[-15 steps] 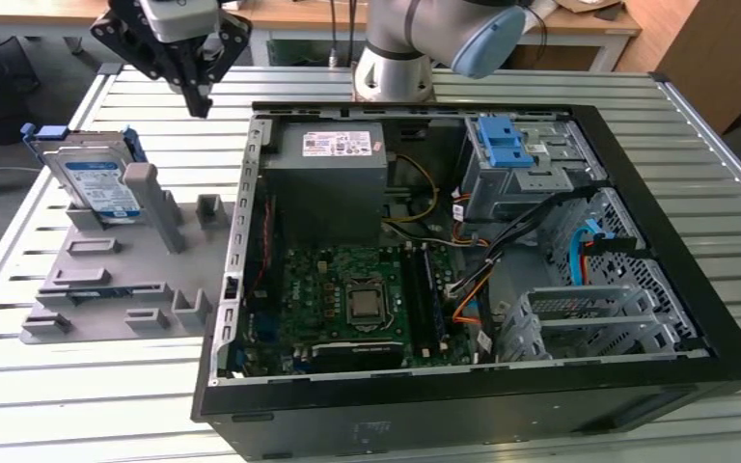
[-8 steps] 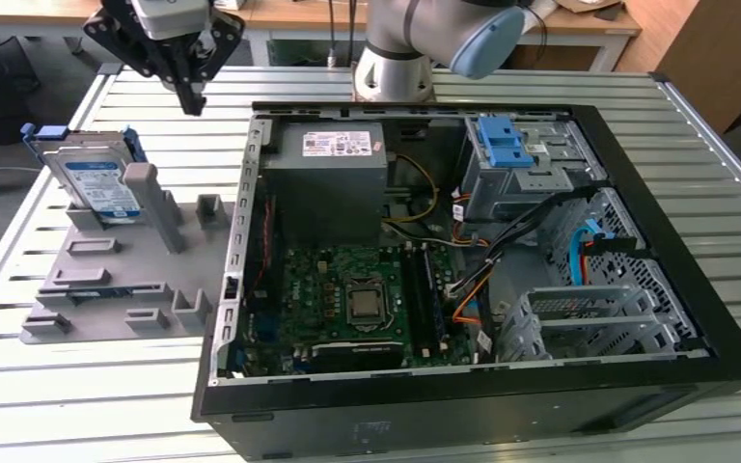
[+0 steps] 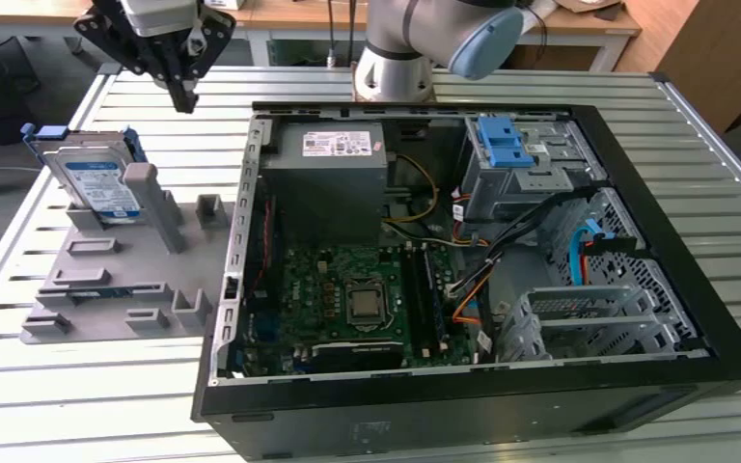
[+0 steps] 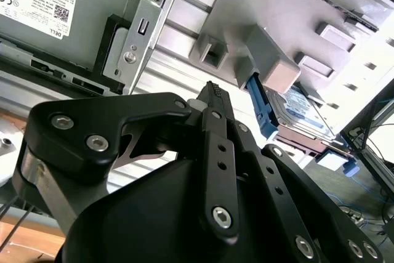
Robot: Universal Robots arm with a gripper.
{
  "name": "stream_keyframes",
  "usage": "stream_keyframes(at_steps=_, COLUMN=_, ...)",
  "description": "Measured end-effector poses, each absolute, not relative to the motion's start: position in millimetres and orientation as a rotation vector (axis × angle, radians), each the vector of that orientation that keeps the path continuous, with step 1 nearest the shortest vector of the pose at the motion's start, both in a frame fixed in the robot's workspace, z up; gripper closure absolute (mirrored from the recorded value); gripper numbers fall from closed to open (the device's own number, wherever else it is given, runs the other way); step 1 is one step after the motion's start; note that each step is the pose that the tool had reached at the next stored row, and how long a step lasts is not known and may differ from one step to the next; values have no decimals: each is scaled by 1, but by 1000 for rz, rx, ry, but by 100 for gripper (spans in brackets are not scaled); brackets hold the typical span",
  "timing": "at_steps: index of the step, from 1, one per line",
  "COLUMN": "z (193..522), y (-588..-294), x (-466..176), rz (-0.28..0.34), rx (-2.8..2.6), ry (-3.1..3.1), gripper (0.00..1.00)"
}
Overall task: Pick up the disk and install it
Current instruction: 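Reach for the disk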
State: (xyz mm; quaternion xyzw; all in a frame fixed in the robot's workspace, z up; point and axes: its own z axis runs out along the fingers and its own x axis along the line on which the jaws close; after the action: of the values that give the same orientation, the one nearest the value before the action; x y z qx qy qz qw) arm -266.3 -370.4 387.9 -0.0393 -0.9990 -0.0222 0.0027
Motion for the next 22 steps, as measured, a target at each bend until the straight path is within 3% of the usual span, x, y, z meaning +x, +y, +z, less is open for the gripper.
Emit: stream_keyframes(at_steps=22, z=387, y=-360, x=-292, rz=-70, rx=-123, ry=-3133, gripper=89)
